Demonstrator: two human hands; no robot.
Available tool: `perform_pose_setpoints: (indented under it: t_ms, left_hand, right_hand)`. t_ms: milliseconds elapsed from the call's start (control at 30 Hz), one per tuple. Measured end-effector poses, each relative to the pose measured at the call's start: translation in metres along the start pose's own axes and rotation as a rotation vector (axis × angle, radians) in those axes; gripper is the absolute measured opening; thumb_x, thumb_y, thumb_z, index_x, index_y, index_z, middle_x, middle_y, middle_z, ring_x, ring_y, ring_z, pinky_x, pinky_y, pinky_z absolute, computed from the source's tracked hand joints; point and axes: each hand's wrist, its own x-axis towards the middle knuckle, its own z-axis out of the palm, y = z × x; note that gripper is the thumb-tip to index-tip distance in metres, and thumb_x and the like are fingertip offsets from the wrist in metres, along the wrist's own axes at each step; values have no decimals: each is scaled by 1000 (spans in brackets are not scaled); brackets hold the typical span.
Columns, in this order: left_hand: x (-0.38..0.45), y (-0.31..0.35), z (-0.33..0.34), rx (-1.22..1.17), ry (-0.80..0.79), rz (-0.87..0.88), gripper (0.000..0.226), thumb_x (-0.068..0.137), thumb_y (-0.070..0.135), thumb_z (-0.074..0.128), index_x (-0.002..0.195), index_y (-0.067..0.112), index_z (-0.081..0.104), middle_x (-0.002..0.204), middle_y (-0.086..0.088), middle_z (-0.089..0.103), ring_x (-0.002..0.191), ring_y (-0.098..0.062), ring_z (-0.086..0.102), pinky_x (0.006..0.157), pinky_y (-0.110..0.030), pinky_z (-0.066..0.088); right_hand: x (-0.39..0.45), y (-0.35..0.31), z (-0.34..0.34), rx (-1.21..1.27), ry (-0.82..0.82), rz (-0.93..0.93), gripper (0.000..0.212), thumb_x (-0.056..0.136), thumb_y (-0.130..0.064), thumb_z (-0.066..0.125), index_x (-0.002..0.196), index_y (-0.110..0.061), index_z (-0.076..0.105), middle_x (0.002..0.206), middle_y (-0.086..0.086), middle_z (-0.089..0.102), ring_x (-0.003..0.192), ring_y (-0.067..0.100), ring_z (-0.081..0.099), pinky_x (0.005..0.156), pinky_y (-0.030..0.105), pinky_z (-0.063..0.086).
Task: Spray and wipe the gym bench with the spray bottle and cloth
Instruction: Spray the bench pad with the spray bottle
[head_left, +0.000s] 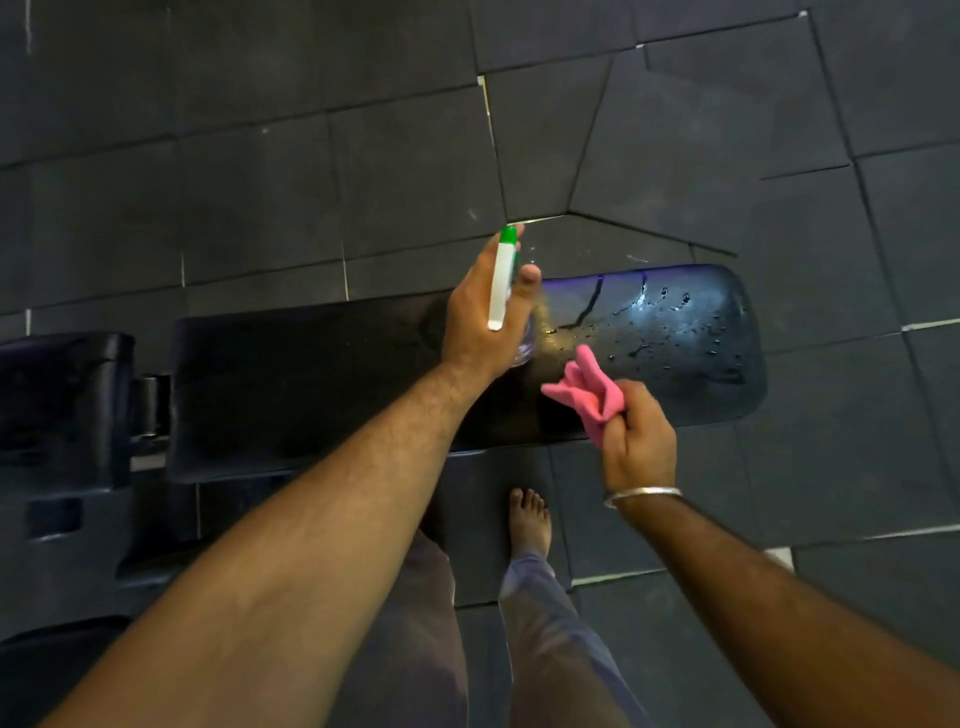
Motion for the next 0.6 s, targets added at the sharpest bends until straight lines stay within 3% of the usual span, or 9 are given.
perform_pose_setpoints:
  t_ms: [67, 167, 267, 367, 433, 500, 533, 600]
  left_hand:
    - [6, -3, 10, 111, -83, -48, 78, 93, 76, 55, 158, 33, 47, 135, 0, 69, 119, -17, 70, 97, -47, 62]
    - [7, -8, 16, 229, -174, -128, 95, 88, 74, 67, 163, 26, 38, 145, -4, 66, 128, -19, 66, 105, -41, 59]
    - [4, -14, 8, 296, -168, -136, 97, 86, 55, 84, 164, 30, 32, 144, 0, 66, 123, -15, 65, 103, -32, 55]
    - [-10, -20, -19, 252, -249, -197, 115, 83, 23, 91, 172, 25, 18, 168, -2, 44, 152, -13, 44, 125, -35, 37]
    - [-29, -20, -46, 105, -365, -251, 113, 83, 9, 81, 172, 16, 12, 176, -3, 28, 162, -13, 26, 132, -35, 24]
    - [-54, -15, -76, -149, -548, -383, 104, 82, 9, 70, 170, 8, 15, 175, -8, 27, 163, -17, 25, 130, -29, 27]
    - [-66, -14, -93, -234, -630, -457, 94, 85, 9, 68, 168, 5, 24, 170, -13, 37, 158, -20, 36, 124, -29, 36]
    - [-88, -18, -127, -194, -702, -553, 65, 91, 8, 76, 152, 2, 52, 142, -13, 67, 130, -17, 64, 105, -30, 54]
  right_hand:
    - [-15, 8, -13, 96, -4, 34, 15, 105, -8, 57, 109, -19, 67, 128, -2, 76, 114, 28, 75, 87, 51, 64]
    - [-30, 13, -26, 40, -29, 106, 26, 105, -10, 56, 117, -27, 71, 116, -2, 79, 107, 25, 77, 87, 61, 61]
    - [-39, 0, -24, -51, -86, 87, 35, 102, -9, 55, 107, -39, 71, 96, -9, 78, 91, 14, 75, 76, 55, 62]
    - [-42, -20, -9, -7, -198, 66, 34, 93, -15, 51, 106, -39, 71, 94, -5, 76, 87, 16, 72, 72, 50, 60]
    - [-39, -33, 10, 86, -325, 106, 31, 90, -15, 52, 108, -26, 75, 99, 3, 77, 92, 26, 72, 75, 53, 60]
    - [-36, -48, 37, 190, -439, 134, 28, 86, -14, 54, 98, -23, 77, 92, 3, 77, 85, 21, 68, 73, 42, 55]
    - [-35, -56, 52, 245, -477, 145, 26, 85, -13, 54, 92, -24, 77, 87, -1, 75, 82, 16, 64, 72, 37, 51]
    - [-31, -70, 83, 308, -503, 177, 21, 85, -12, 55, 86, -22, 74, 81, -4, 70, 80, 13, 59, 73, 34, 48]
